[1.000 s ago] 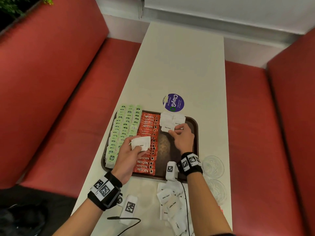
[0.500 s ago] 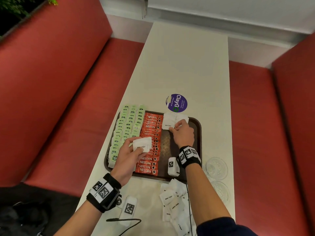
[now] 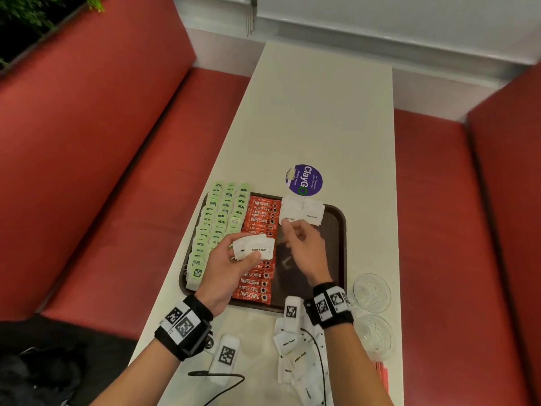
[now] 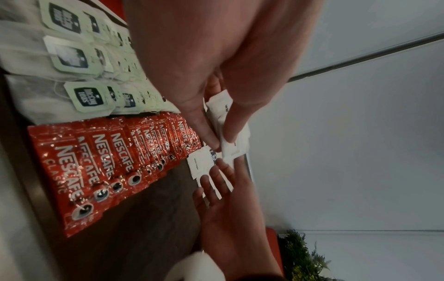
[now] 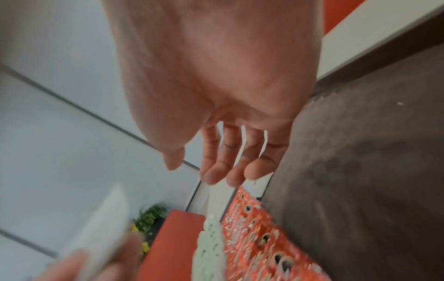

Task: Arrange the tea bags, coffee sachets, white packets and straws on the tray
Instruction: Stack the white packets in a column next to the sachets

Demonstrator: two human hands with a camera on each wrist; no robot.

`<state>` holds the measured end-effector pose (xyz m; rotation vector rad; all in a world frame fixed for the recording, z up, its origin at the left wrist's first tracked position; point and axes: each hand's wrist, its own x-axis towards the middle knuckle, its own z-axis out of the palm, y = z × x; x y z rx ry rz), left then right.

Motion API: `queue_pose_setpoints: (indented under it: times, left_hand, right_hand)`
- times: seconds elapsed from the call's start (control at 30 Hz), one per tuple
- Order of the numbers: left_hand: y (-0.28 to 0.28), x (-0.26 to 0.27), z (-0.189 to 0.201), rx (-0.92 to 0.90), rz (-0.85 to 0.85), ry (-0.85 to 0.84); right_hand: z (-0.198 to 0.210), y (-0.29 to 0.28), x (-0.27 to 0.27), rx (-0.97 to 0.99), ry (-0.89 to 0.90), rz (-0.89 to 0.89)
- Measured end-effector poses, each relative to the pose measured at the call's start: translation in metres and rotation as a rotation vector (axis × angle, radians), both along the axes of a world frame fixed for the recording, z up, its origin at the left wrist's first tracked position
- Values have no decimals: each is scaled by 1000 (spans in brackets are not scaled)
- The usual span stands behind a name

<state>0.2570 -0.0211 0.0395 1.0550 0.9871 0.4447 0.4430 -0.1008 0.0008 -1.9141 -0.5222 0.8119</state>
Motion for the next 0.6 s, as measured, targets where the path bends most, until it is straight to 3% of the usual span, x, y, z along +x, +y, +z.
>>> queue_pose_setpoints:
  times: [0.13,0.27,0.47,0.6]
  left_hand:
    - [-3,5,-4,86,5,39]
    - [-9,9,-4,104,-6,53]
    - [-13,14,-5,-73,2,-8]
    - [-9,12,-9,-124,11,-10]
  right_hand:
    - [14,-28,-27,178,222,120]
    - [16,-44,-38,281,259,124]
    - [7,-52,-13,261,229,-20]
    - [-12,-48,26,113,64,-216]
